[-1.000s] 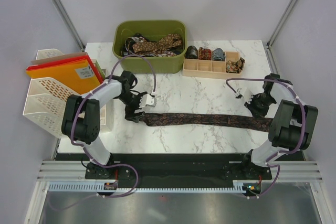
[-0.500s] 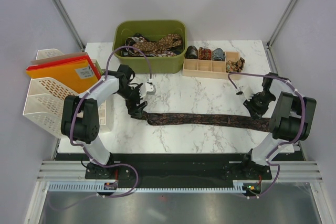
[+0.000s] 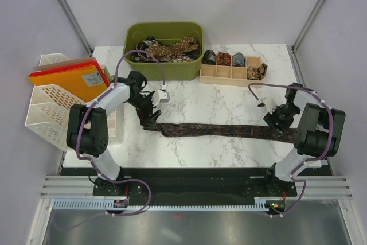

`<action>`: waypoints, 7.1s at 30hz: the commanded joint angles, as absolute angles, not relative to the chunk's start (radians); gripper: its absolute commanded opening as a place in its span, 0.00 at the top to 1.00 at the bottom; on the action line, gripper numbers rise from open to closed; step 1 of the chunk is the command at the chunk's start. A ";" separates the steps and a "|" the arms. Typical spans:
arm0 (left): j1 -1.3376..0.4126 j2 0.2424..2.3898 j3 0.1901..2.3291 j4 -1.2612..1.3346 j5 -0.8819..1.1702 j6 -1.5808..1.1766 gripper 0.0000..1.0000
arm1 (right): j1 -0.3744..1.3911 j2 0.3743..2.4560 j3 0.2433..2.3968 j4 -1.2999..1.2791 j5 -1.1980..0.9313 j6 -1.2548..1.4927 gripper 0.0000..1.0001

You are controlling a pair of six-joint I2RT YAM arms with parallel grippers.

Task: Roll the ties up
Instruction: Flatten out the tie at the center of the board, then roll the tie at the center of the board.

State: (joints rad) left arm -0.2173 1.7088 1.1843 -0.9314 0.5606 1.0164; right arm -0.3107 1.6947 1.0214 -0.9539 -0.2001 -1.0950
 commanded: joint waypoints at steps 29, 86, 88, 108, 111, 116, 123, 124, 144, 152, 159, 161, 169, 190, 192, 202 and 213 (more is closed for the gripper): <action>-0.235 1.545 1.056 -0.931 0.583 1.275 0.00 | -0.405 1.654 1.065 -0.979 -0.147 -1.204 1.00; -0.285 1.520 0.991 -0.672 0.504 1.124 0.27 | -0.445 1.511 1.204 -1.115 -0.314 -1.247 0.29; -0.247 1.484 1.006 -0.704 0.549 1.106 0.22 | -0.436 1.505 1.259 -1.163 -0.385 -1.236 0.26; -0.063 1.494 0.974 -0.641 0.430 0.061 0.37 | 0.524 1.735 1.247 -0.675 -0.344 -0.514 0.40; -0.063 1.523 0.976 -0.629 0.385 0.040 0.39 | 0.574 1.790 1.255 -0.646 -0.301 -0.503 0.44; -0.064 1.571 0.968 -0.604 0.371 0.009 0.45 | 0.615 1.873 1.275 -0.588 -0.265 -0.483 0.49; -0.071 1.612 0.959 -0.571 0.365 -0.032 0.53 | 0.634 1.927 1.298 -0.566 -0.249 -0.462 0.58; -0.069 1.620 0.959 -0.568 0.374 -0.034 0.55 | 0.632 1.933 1.299 -0.566 -0.247 -0.460 0.59; -0.225 1.517 1.089 -0.689 0.331 -0.166 0.98 | 0.634 1.813 1.358 -0.568 -0.439 -0.287 0.46; -0.337 1.578 1.138 -0.684 0.339 -0.308 0.96 | 0.600 1.790 1.335 -0.464 -0.670 -0.049 0.46; -0.402 1.673 1.172 -0.640 0.341 -0.403 0.95 | 0.557 1.779 1.163 -0.134 -0.762 0.236 0.46; -0.414 1.701 1.172 -0.614 0.357 -0.434 0.95 | 0.552 1.772 1.132 -0.059 -0.756 0.326 0.45; -0.431 1.769 1.170 -0.535 0.391 -0.528 0.93 | 0.554 1.828 1.055 0.202 -0.733 0.567 0.51; -0.425 1.876 1.195 -0.497 0.491 -0.621 0.91 | 0.623 1.851 0.980 0.239 -0.592 0.591 0.54; -0.423 1.875 1.192 -0.492 0.494 -0.621 0.90 | 0.630 1.858 0.989 0.230 -0.577 0.594 0.55; -0.411 1.898 1.192 -0.482 0.531 -0.638 0.89 | 0.655 1.925 1.032 0.241 -0.540 0.643 0.56; -0.393 1.850 1.160 -0.463 0.574 -0.634 0.72 | 0.657 1.937 1.026 0.218 -0.495 0.660 0.88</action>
